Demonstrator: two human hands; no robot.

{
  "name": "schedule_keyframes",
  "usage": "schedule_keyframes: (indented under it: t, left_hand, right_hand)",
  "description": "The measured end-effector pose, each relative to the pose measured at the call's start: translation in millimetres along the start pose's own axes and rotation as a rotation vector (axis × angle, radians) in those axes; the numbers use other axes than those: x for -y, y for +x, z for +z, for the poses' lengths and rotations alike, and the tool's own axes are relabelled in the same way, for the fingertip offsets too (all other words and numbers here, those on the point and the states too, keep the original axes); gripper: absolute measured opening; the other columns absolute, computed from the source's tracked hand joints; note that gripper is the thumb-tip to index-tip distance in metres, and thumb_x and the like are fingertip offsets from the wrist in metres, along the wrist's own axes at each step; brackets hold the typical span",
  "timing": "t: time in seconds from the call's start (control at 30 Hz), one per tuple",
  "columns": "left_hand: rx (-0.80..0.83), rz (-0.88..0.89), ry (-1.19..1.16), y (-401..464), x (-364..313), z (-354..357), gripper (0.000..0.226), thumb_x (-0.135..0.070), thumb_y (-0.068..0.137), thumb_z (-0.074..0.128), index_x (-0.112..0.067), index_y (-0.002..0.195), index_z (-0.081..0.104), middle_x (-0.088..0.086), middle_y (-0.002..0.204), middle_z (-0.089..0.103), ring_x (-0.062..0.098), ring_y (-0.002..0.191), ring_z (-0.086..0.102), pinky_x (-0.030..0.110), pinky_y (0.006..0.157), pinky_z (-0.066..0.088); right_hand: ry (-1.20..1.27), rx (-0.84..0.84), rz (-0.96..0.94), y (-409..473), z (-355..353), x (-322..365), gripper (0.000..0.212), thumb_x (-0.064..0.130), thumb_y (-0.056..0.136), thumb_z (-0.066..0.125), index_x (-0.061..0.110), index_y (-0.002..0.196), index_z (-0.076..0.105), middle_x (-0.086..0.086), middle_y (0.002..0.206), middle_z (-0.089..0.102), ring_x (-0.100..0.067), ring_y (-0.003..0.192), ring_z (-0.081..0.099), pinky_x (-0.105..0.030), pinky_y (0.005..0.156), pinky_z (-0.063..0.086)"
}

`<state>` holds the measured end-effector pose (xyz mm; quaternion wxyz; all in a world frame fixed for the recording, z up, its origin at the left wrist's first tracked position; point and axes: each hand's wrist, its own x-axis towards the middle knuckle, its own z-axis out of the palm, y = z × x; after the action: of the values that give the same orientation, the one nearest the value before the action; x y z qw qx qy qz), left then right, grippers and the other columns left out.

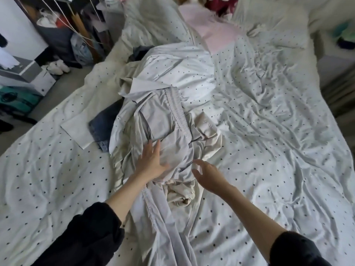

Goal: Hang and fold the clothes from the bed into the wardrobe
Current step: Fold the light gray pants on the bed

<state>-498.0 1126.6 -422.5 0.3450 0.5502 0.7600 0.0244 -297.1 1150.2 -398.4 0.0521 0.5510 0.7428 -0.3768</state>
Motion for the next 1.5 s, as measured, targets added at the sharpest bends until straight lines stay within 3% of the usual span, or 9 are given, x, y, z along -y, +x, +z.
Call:
schedule_keyframes:
  t: [0.23, 0.53, 0.6, 0.73, 0.87, 0.97, 1.1, 1.23, 1.5]
  left_hand:
    - [-0.102, 0.022, 0.220, 23.7, -12.7, -10.6, 0.031, -0.013, 0.089, 0.054, -0.014, 0.120, 0.052, 0.008, 0.109, 0.065, 0.029, 0.102, 0.060, 0.033, 0.085, 0.041]
    - [0.307, 0.336, 0.093, -15.8, -19.4, -18.1, 0.020, -0.023, 0.089, 0.054, -0.019, 0.069, 0.052, -0.002, 0.060, 0.051, 0.014, 0.061, 0.048, 0.030, 0.062, 0.036]
    - [0.286, 0.310, 0.088, -13.5, -15.7, -31.4, 0.025, -0.027, 0.092, 0.050, -0.011, 0.075, 0.057, 0.006, 0.070, 0.061, 0.018, 0.067, 0.055, 0.035, 0.067, 0.043]
    - [-0.154, 0.247, -0.009, -10.8, -17.4, -67.0, 0.023, -0.019, 0.095, 0.050, -0.022, 0.115, 0.062, -0.004, 0.112, 0.066, 0.013, 0.097, 0.061, 0.019, 0.072, 0.046]
    - [-0.271, 0.323, 0.196, 2.4, -43.5, -86.9, 0.085, -0.010, 0.090, 0.058, -0.030, 0.150, 0.002, 0.006, 0.158, -0.002, 0.028, 0.145, 0.002, 0.040, 0.114, 0.016]
    - [-0.206, 0.523, 0.540, 9.1, -67.4, -84.9, 0.109, 0.005, 0.081, 0.057, -0.043, 0.144, -0.019, 0.001, 0.144, -0.045, 0.026, 0.132, -0.041, 0.047, 0.108, -0.022]
    - [-0.064, 0.593, 0.701, 3.3, -78.2, -72.9, 0.060, -0.003, 0.081, 0.060, -0.034, 0.130, 0.043, 0.004, 0.156, -0.023, 0.031, 0.138, -0.030, 0.055, 0.113, -0.013]
    - [-0.176, 0.588, 0.628, -13.6, -57.5, -73.8, 0.014, -0.023, 0.085, 0.064, -0.022, 0.096, 0.055, 0.004, 0.159, -0.003, 0.027, 0.144, -0.015, 0.050, 0.117, -0.006]
    - [-0.426, 0.589, 0.488, -49.9, -8.0, -104.5, 0.031, -0.021, 0.066, 0.083, -0.018, 0.067, 0.053, 0.012, 0.141, 0.045, 0.028, 0.137, 0.035, 0.047, 0.110, 0.029]
  right_hand:
    - [0.169, -0.060, 0.080, 54.6, -2.6, -4.8, 0.037, 0.023, 0.099, 0.043, 0.008, 0.132, 0.051, -0.010, 0.130, 0.058, -0.027, 0.118, 0.055, -0.033, 0.098, 0.041]
    - [0.722, -0.105, 0.224, 100.8, -28.2, 15.6, 0.028, 0.023, 0.094, 0.055, 0.013, 0.120, 0.050, -0.007, 0.095, 0.058, -0.012, 0.075, 0.055, -0.028, 0.068, 0.052]
    - [0.676, -0.097, 0.235, 108.9, -23.1, 18.2, 0.020, 0.016, 0.091, 0.060, 0.007, 0.108, 0.059, -0.004, 0.080, 0.057, -0.006, 0.062, 0.056, -0.016, 0.054, 0.042]
    - [0.464, -0.172, 0.243, 99.7, -7.4, 11.7, 0.022, 0.021, 0.086, 0.064, 0.009, 0.103, 0.068, -0.006, 0.092, 0.066, -0.024, 0.095, 0.058, -0.032, 0.083, 0.047]
    - [0.270, -0.311, 0.024, 49.6, -12.4, 9.5, 0.020, 0.023, 0.088, 0.063, 0.010, 0.103, 0.069, 0.001, 0.102, 0.062, -0.017, 0.101, 0.047, -0.031, 0.090, 0.038]
    - [0.441, -0.185, -0.095, 13.6, -15.8, 18.2, 0.018, 0.012, 0.088, 0.063, 0.007, 0.105, 0.066, -0.001, 0.101, 0.064, -0.011, 0.091, 0.057, -0.024, 0.084, 0.044]
    - [0.419, -0.104, -0.136, -14.3, -3.7, 19.8, 0.008, 0.018, 0.091, 0.060, 0.012, 0.096, 0.062, 0.006, 0.089, 0.065, -0.014, 0.083, 0.062, -0.037, 0.083, 0.051]
    - [0.256, -0.048, -0.132, -37.3, 5.1, 12.4, 0.036, 0.021, 0.091, 0.061, 0.013, 0.126, 0.053, -0.004, 0.117, 0.065, -0.018, 0.105, 0.061, -0.024, 0.089, 0.044]
    - [-0.236, -0.052, -0.118, -19.8, 2.8, 14.6, 0.057, 0.034, 0.091, 0.058, 0.025, 0.143, 0.035, -0.003, 0.128, 0.058, -0.020, 0.129, 0.036, -0.039, 0.104, 0.027]
